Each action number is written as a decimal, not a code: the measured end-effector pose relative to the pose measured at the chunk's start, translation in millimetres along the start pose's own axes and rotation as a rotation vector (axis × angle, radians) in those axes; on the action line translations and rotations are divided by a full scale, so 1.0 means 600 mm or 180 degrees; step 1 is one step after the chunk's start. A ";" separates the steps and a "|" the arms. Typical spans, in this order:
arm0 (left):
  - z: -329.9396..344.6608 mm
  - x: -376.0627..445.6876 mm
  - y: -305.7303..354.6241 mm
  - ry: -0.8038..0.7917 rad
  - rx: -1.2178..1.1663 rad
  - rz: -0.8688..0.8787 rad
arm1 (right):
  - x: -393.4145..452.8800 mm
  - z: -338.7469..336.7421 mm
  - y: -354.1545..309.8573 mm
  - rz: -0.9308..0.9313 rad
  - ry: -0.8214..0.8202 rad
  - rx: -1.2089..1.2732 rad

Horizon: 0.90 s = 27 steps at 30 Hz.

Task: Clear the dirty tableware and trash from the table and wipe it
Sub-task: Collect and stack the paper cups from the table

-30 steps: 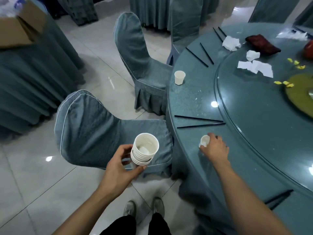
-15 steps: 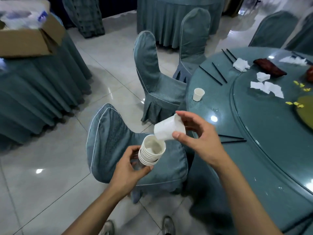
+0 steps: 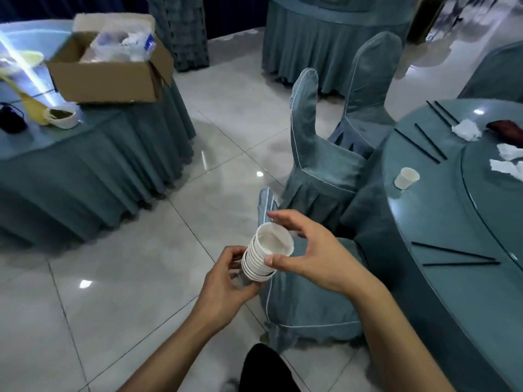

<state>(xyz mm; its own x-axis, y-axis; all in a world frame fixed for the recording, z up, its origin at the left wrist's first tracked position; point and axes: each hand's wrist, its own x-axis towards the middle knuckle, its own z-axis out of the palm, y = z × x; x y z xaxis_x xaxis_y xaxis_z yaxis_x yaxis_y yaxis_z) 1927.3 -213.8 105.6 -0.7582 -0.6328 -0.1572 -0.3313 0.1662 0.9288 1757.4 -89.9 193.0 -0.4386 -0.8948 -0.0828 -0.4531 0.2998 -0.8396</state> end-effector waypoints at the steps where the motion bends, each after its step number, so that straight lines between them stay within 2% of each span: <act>1: -0.014 0.011 -0.004 0.0009 -0.0019 -0.0023 | 0.016 0.008 -0.006 0.0001 0.0021 -0.0007; 8: -0.088 0.151 -0.022 -0.0017 0.0098 -0.0038 | 0.156 0.012 0.024 -0.0060 0.0763 -0.0044; 13: -0.114 0.300 -0.007 -0.0254 0.0263 -0.0056 | 0.263 -0.018 0.104 0.0282 0.1311 -0.1185; 17: -0.095 0.417 0.050 -0.0629 0.0415 -0.0003 | 0.325 -0.043 0.154 0.0580 0.1693 -0.1760; 27: 0.005 0.651 0.118 -0.1294 0.0391 0.0318 | 0.384 -0.141 0.254 0.1577 0.2350 -0.1800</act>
<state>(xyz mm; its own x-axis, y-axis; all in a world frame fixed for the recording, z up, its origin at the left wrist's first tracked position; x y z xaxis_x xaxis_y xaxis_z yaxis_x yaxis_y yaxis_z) 1606.0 -446.9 108.7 -0.9412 -0.2640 -0.2109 -0.2909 0.3157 0.9032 1521.2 -222.3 91.3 -0.9514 -0.2636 0.1590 -0.3066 0.8577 -0.4127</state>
